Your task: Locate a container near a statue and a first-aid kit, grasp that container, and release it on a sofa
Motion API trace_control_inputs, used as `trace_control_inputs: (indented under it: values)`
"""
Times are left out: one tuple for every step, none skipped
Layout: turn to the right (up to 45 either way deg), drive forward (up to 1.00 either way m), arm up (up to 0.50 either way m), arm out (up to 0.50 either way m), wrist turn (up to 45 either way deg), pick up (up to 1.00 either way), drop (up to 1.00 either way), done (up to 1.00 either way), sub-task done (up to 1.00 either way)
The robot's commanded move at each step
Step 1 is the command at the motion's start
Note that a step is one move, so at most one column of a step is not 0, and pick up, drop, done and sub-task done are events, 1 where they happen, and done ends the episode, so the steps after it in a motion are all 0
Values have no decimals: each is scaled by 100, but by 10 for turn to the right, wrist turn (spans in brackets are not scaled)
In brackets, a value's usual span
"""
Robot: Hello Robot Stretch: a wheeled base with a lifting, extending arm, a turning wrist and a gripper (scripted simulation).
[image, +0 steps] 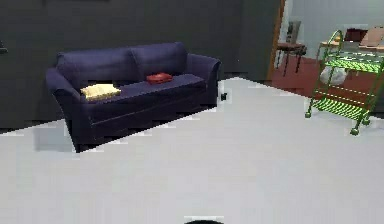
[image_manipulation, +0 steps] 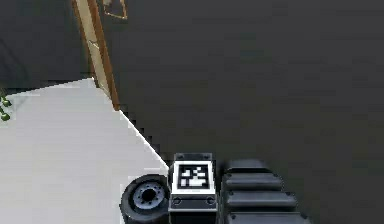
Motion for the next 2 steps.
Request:
trace_control_inputs:
  values:
    - [0,100,0,0,0,0,0,0,0]
    - [-30,0,0,0,0,0,0,0,0]
